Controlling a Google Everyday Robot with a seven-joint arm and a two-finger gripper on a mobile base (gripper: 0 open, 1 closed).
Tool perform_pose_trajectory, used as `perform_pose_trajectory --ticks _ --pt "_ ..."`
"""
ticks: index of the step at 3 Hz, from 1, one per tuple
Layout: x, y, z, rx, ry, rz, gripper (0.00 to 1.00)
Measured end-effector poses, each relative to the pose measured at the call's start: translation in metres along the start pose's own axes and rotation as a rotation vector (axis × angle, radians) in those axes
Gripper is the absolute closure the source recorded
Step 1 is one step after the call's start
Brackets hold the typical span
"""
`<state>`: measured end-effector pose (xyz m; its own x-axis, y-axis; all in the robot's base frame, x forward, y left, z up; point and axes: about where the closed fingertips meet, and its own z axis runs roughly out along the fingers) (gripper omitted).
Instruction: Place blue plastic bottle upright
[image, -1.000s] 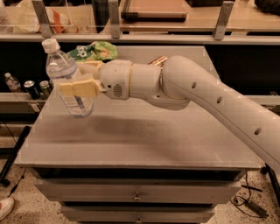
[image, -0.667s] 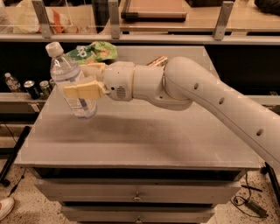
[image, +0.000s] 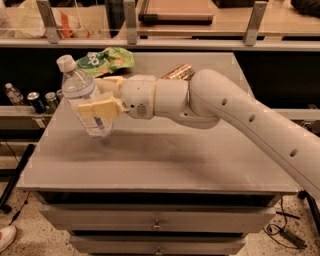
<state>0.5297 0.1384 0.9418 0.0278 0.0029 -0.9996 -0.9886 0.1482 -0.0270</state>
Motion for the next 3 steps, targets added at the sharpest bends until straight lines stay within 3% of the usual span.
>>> perform_pose_trajectory --ticks 1,3 --pt "0.0055 0.0006 0.0003 -0.01 -0.016 0.007 1.0" --pt "0.0137 0.0013 0.0028 -0.026 -0.066 0.039 0.6"
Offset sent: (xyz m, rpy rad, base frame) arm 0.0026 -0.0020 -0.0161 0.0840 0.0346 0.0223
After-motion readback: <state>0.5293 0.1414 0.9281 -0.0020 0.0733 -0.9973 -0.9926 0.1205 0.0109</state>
